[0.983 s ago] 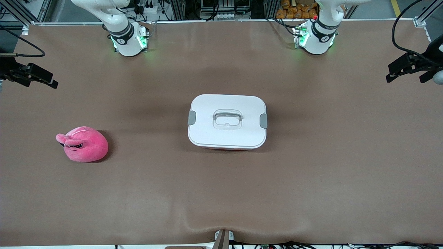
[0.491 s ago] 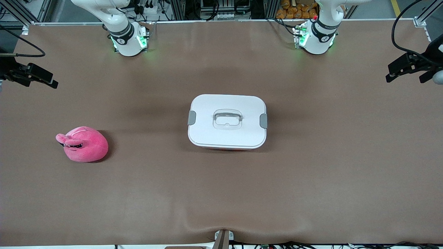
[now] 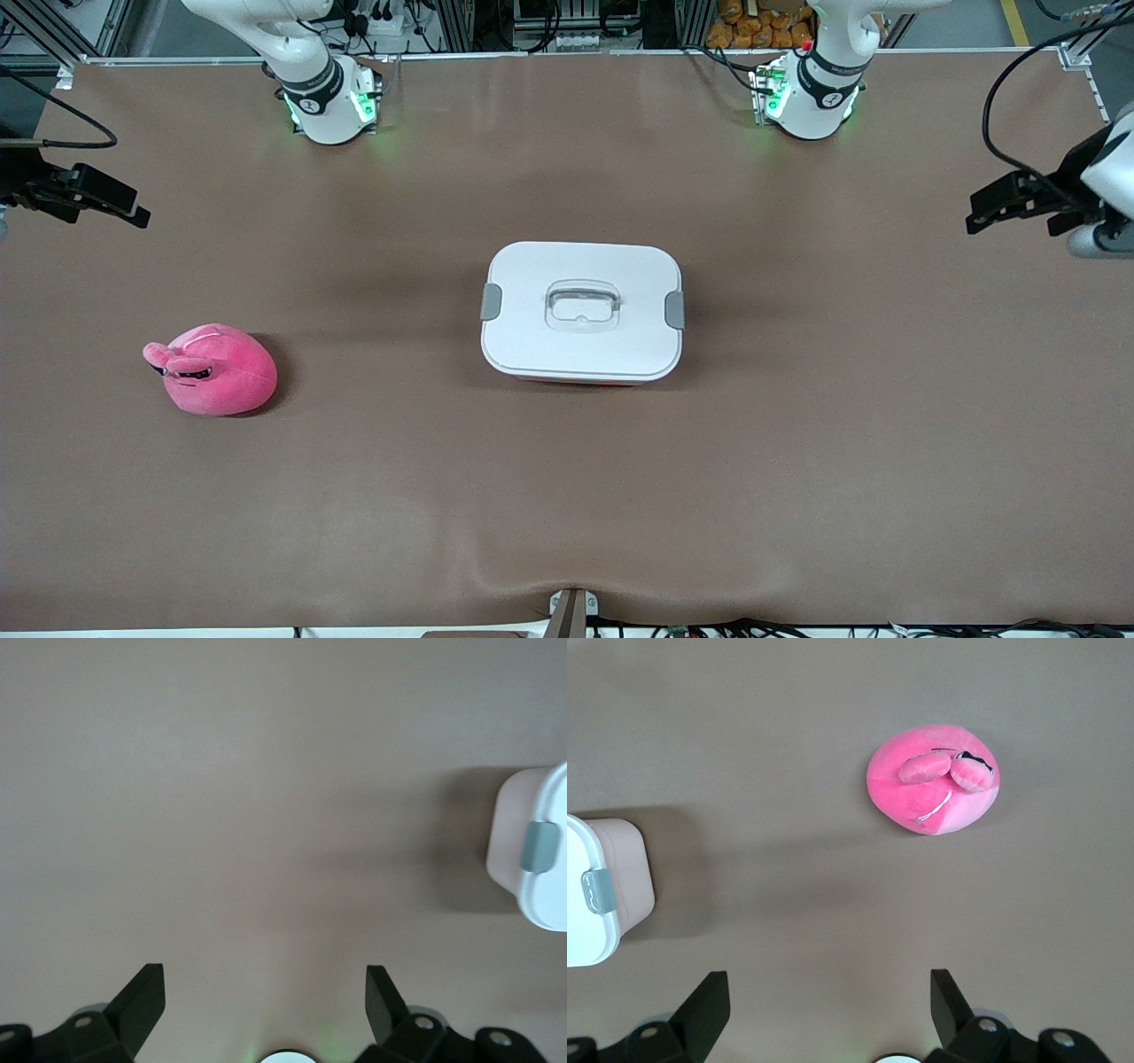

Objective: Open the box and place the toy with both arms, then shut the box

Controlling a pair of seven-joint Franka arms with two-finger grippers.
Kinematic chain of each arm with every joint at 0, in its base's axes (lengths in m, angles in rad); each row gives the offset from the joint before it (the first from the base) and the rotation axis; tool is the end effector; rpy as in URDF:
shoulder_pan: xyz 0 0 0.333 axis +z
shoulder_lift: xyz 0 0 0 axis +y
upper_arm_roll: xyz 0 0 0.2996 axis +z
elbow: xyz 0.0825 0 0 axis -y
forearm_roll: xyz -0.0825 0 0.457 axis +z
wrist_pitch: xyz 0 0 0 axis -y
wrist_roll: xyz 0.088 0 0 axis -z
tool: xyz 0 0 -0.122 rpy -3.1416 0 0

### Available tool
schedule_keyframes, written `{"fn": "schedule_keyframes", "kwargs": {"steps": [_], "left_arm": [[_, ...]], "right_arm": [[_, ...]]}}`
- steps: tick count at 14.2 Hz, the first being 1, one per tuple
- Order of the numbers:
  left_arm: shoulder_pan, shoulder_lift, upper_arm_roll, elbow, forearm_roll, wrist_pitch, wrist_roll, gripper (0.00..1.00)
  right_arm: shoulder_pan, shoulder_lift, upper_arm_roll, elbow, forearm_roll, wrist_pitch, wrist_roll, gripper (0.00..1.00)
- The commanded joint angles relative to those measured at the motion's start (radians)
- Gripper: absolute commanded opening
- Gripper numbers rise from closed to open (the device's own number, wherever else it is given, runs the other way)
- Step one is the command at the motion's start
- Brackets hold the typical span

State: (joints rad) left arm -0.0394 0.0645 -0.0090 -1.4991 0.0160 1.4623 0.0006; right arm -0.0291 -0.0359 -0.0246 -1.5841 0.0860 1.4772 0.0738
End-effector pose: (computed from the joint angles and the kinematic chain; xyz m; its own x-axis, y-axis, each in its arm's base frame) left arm 0.6326 -0.0284 0.5822 0.9938 -0.0470 -0.1011 -0.0488 -0.9987 -0.0154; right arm 0.6055 -0.0216 0.6007 0.9900 -0.1187 -0.0768 -0.1249 -0.9888 -0.0813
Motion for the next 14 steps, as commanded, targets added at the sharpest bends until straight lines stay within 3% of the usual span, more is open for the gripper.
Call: {"fn": "schedule_keyframes", "kwargs": {"steps": [1, 4, 8, 14], "left_arm": [[-0.017, 0.040, -0.005, 0.025, 0.085, -0.004, 0.012, 1.00], [-0.030, 0.086, -0.006, 0.081, 0.105, -0.002, -0.008, 1.00], [-0.016, 0.104, -0.003, 0.086, 0.090, 0.055, -0.002, 1.00], [-0.022, 0.130, -0.003, 0.089, 0.065, 0.094, -0.008, 1.00]], "right_arm": [[0.000, 0.017, 0.005, -0.001, 0.009, 0.006, 0.003, 1.00], [0.005, 0.075, 0.006, 0.010, 0.015, 0.014, 0.004, 1.00], [0.047, 0.244, 0.006, 0.102, 0.011, 0.017, 0.015, 1.00], [0.104, 0.347, 0.006, 0.127, 0.011, 0.055, 0.017, 1.00]]}}
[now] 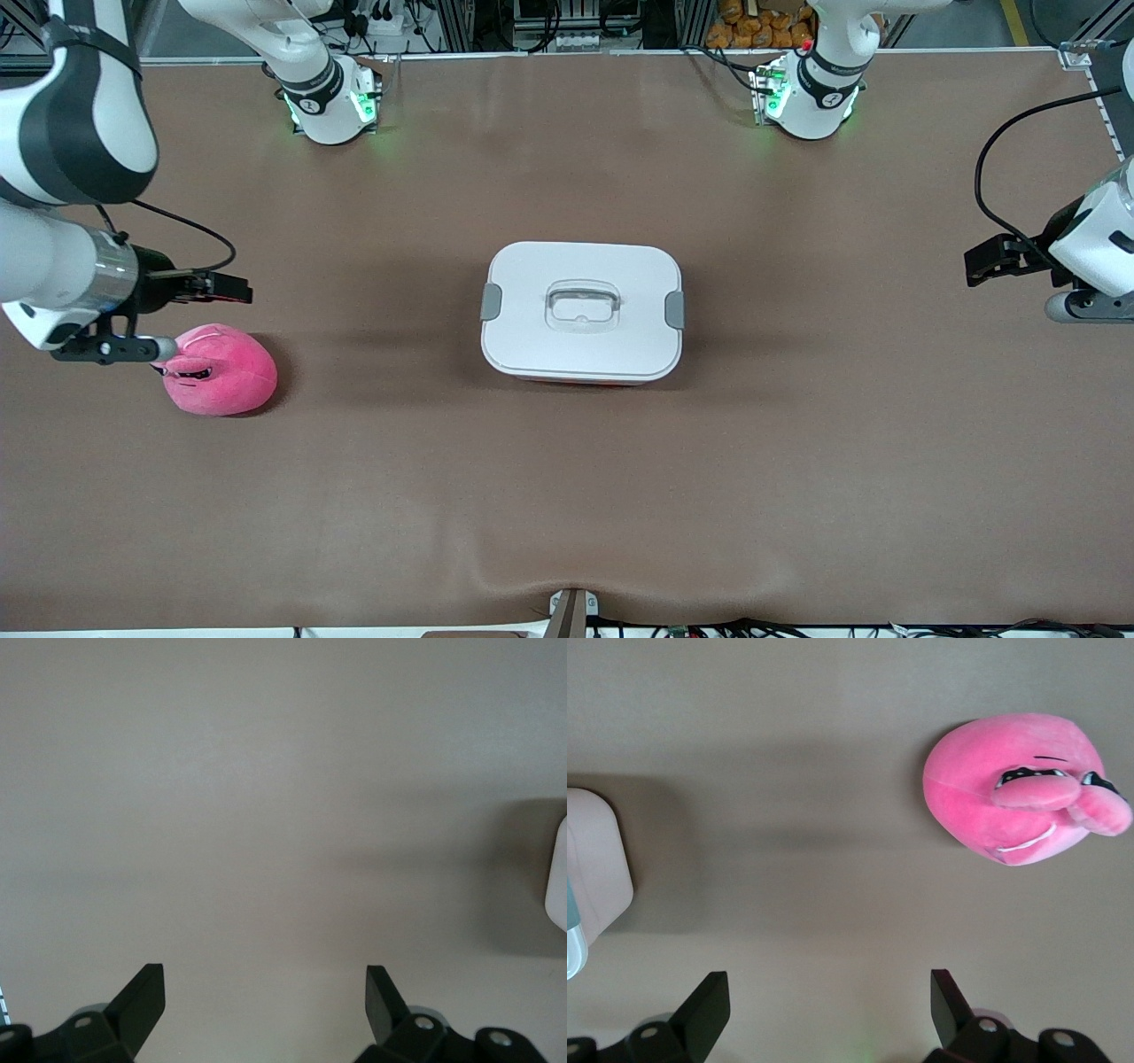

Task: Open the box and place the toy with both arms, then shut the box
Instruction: 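Reach the left gripper to the lid handle while the right gripper reaches the toy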

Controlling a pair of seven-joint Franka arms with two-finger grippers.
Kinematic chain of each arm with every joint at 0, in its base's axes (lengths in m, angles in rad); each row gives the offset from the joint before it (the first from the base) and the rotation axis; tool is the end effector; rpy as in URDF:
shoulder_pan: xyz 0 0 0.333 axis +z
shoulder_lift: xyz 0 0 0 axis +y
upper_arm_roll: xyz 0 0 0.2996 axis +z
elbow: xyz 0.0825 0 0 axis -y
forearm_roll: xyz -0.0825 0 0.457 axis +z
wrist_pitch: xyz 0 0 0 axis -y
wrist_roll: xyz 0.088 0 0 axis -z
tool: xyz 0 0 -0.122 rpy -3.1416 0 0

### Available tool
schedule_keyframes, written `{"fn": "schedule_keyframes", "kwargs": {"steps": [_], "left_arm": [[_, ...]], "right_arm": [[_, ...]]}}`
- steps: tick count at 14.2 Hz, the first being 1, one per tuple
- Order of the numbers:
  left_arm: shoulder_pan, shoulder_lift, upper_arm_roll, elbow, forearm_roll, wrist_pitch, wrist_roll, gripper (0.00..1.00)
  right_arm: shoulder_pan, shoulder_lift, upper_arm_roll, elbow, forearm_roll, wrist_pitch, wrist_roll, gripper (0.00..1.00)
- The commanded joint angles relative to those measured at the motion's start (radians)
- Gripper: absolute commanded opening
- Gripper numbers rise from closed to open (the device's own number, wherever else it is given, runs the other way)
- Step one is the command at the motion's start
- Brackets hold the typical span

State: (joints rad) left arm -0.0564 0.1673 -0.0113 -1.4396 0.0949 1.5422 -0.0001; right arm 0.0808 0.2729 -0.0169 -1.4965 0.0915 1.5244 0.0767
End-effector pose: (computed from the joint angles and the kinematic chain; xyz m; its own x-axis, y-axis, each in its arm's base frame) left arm 0.6702 -0.0331 0.5537 0.9958 -0.0647 -0.0645 -0.0705 -0.9932 -0.0928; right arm 0.6782 0.0559 0.4508 0.9687 -0.0108 -0.2482 -0.0281 -0.9974 -0.0662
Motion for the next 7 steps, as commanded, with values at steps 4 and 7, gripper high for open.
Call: {"fn": "schedule_keyframes", "kwargs": {"steps": [4, 7], "left_arm": [[-0.016, 0.034, -0.002, 0.031, -0.083, 0.032, -0.182, 1.00], [-0.020, 0.043, -0.006, 0.030, -0.154, 0.032, -0.392, 1.00]], "right_arm": [[-0.024, 0.066, -0.003, 0.039, 0.042, 0.023, -0.002, 1.00], [-0.016, 0.071, -0.005, 0.009, 0.042, 0.036, -0.030, 1.00]]}}
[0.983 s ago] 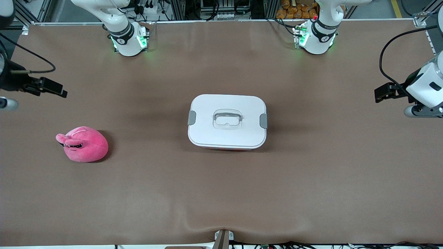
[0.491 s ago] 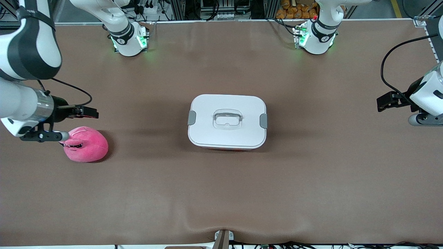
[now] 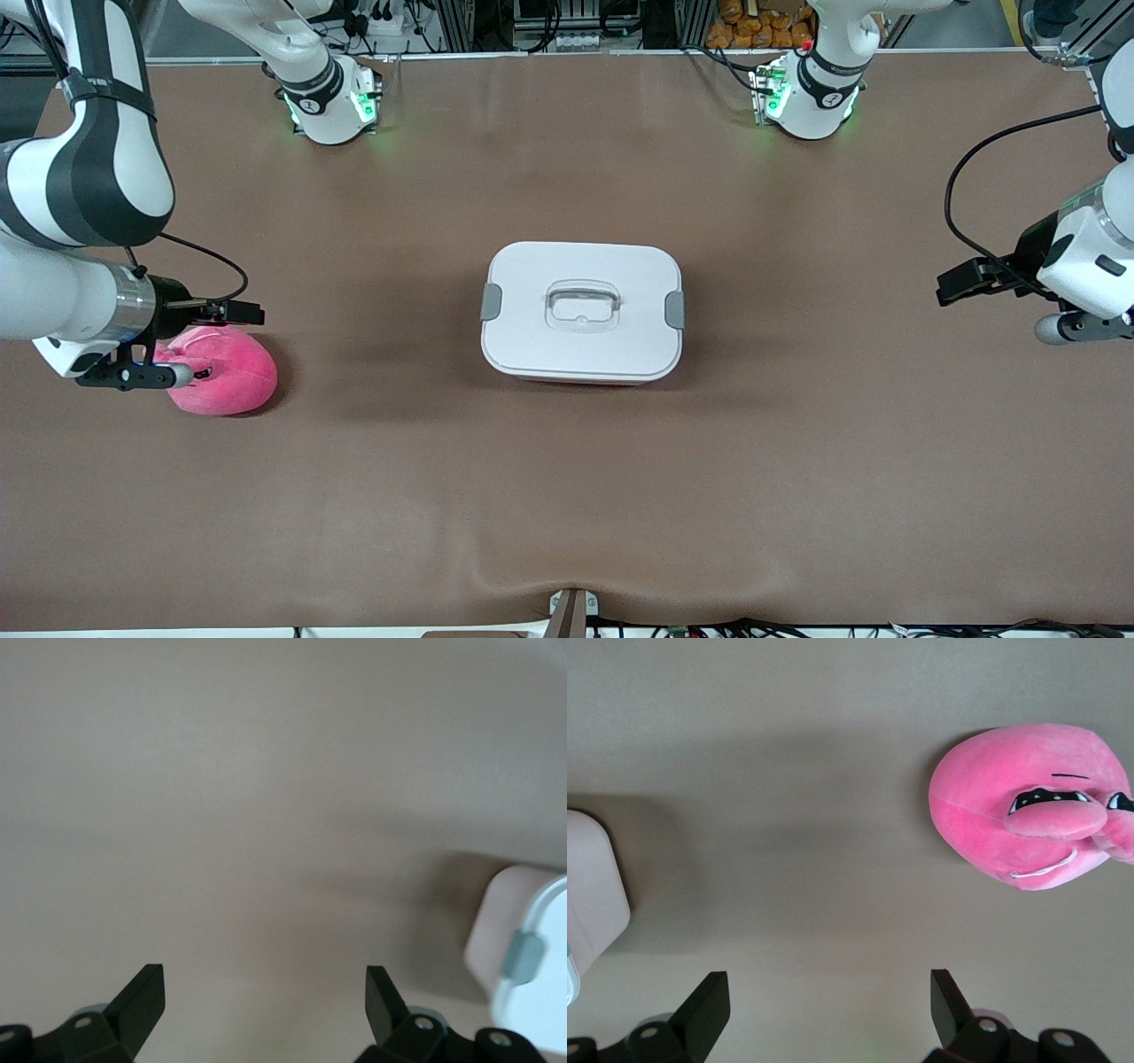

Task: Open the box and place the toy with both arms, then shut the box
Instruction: 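Reach the left gripper to the lid handle while the right gripper reaches the toy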

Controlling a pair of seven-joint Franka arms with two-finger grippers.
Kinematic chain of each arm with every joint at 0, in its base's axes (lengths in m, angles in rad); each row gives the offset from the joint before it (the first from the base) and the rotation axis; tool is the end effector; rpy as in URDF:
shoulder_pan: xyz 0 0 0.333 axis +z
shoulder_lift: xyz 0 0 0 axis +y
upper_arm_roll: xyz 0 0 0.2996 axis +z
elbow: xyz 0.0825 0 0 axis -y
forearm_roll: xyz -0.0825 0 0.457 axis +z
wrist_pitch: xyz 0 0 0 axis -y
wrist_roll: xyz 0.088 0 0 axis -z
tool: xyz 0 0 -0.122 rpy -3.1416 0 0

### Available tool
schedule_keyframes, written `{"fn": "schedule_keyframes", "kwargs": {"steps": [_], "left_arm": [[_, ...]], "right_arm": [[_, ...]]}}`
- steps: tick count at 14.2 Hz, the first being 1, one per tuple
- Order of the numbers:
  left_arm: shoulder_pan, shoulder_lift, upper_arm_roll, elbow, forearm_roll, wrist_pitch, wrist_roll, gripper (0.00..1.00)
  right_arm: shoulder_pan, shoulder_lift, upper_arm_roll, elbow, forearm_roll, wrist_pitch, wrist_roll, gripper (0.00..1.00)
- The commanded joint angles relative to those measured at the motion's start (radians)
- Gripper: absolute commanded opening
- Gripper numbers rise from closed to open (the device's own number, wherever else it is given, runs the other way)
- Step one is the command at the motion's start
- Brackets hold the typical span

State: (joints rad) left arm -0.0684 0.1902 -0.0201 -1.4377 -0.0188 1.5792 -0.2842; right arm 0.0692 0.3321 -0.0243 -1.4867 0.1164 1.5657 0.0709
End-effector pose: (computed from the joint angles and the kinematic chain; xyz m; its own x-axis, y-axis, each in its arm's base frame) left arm 0.6778 -0.0614 0.5418 0.9794 0.1948 -0.0530 0.1955 -0.9807 0.0080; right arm 0.6924 0.0469 0.4177 0.9660 -0.0272 -0.2571 -0.0511 -0.9949 -0.0867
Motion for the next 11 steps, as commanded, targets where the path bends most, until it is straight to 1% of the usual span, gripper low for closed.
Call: {"fn": "schedule_keyframes", "kwargs": {"steps": [1, 2, 4, 6, 8, 10, 11], "left_arm": [[-0.010, 0.026, 0.002, 0.028, -0.058, -0.005, -0.171, 1.00], [-0.023, 0.034, 0.000, 0.028, -0.072, -0.005, -0.240, 1.00], [-0.068, 0.051, 0.002, 0.029, -0.093, -0.004, -0.372, 1.00], [-0.112, 0.066, 0.002, 0.030, -0.095, 0.001, -0.484, 1.00], [-0.142, 0.077, 0.000, 0.028, -0.110, 0.016, -0.570, 1.00], [-0.168, 0.084, 0.002, 0.028, -0.135, 0.057, -0.645, 1.00], [-0.185, 0.095, 0.002, 0.028, -0.135, 0.070, -0.702, 1.00]], "right_arm": [[-0.002, 0.012, 0.003, -0.032, 0.014, -0.001, -0.118, 1.00], [0.003, 0.009, 0.003, -0.047, 0.006, 0.003, -0.203, 1.00], [-0.003, 0.005, 0.003, -0.061, -0.007, 0.020, -0.279, 1.00], [0.006, -0.011, 0.003, -0.114, -0.055, 0.048, -0.400, 1.00], [0.036, -0.039, 0.004, -0.162, -0.121, 0.053, -0.421, 1.00], [0.070, -0.056, 0.006, -0.181, -0.202, 0.069, -0.453, 1.00], [0.070, -0.059, 0.004, -0.190, -0.214, 0.091, -0.506, 1.00]]}}
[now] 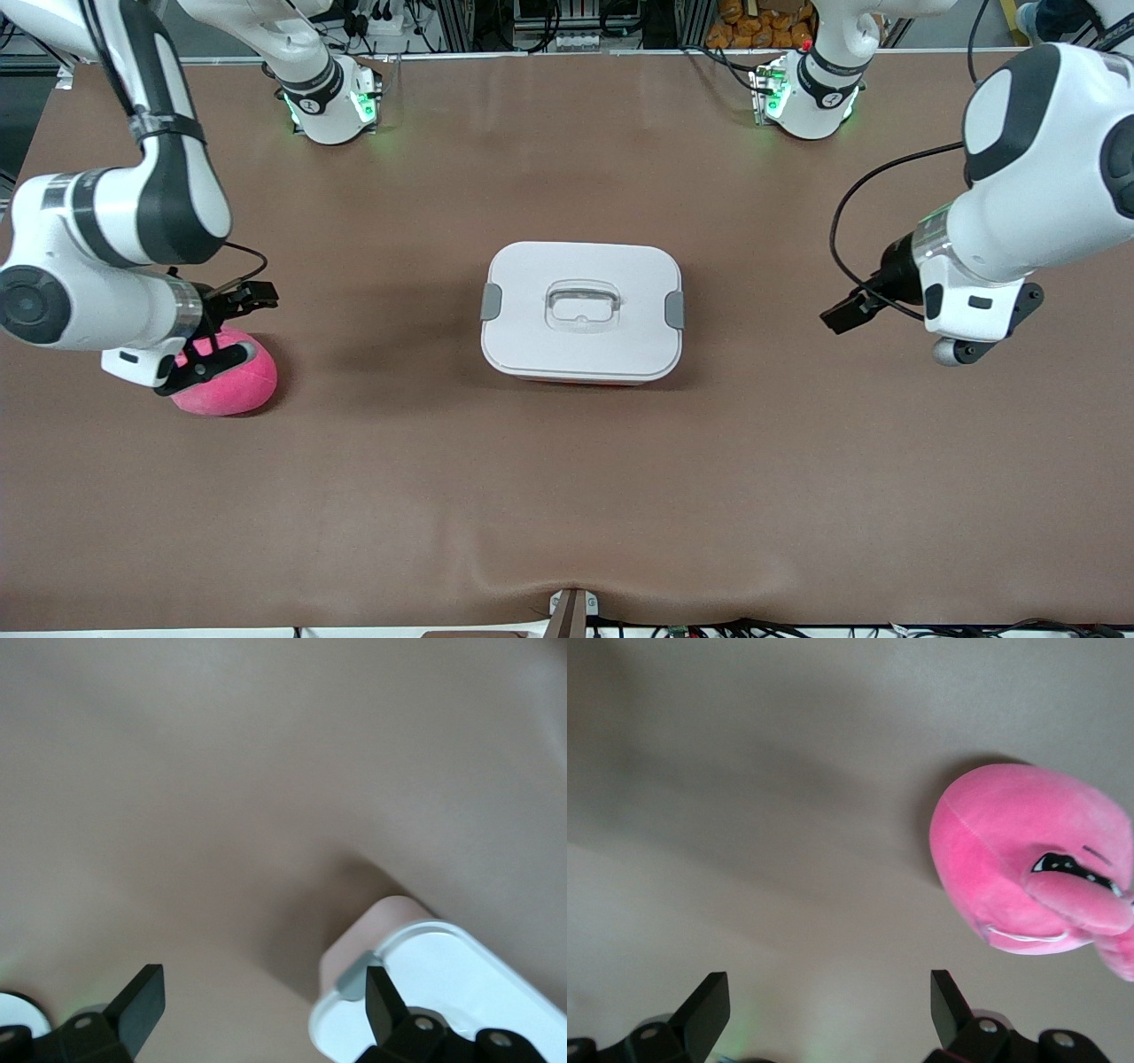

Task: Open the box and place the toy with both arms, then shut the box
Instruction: 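Reach the left gripper to the lid handle while the right gripper reaches the toy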

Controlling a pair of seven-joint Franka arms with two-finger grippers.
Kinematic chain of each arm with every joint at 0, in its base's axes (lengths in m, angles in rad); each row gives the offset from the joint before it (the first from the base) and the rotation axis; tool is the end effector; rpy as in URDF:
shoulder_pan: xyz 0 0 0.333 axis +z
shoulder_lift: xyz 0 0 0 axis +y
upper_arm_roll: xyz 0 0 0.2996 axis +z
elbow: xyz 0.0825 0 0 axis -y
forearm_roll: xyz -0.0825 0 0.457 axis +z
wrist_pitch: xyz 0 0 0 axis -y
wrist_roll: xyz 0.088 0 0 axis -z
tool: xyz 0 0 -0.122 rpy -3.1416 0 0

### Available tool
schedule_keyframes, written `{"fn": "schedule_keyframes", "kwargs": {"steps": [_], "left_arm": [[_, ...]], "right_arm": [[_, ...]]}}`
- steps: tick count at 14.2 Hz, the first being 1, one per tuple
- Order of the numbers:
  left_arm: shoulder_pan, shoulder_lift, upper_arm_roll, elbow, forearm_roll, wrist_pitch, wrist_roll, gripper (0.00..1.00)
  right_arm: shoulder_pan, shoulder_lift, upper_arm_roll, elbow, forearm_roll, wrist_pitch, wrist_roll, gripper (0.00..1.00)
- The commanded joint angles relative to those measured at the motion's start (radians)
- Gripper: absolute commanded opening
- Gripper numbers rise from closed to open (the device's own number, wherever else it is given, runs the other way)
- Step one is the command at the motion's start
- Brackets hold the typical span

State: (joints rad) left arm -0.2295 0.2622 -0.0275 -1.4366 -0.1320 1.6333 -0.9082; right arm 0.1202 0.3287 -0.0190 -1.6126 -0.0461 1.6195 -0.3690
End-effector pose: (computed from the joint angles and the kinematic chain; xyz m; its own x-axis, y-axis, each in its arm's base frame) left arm 0.6746 -0.1912 0.4981 0.7799 0.6078 -0.1491 0.6182 -0.7853 0.0327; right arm 0.6726 0.0637 0.3580 0.8374 0.4483 -0.3127 0.4509 -0.8900 -0.0683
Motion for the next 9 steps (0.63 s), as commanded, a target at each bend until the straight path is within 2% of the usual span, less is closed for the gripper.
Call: {"fn": "schedule_keyframes", "kwargs": {"steps": [1, 4, 6, 9], "left_arm": [[-0.034, 0.035, 0.009, 0.027, -0.023, 0.022, -0.130, 1.00], [-0.102, 0.051, 0.011, 0.027, -0.015, 0.063, -0.213, 1.00], [-0.109, 0.068, 0.009, 0.025, -0.018, 0.079, -0.329, 1.00], [-0.157, 0.089, 0.009, 0.027, -0.023, 0.109, -0.484, 1.00]], "right_arm": [[0.010, -0.054, -0.001, -0.072, -0.055, 0.062, -0.129, 1.00], [-0.031, -0.043, -0.004, -0.093, -0.063, 0.129, -0.310, 1.00], [-0.045, -0.043, -0.004, -0.147, -0.070, 0.202, -0.387, 1.00], [-0.082, -0.036, -0.004, -0.173, -0.148, 0.315, -0.540, 1.00]]}}
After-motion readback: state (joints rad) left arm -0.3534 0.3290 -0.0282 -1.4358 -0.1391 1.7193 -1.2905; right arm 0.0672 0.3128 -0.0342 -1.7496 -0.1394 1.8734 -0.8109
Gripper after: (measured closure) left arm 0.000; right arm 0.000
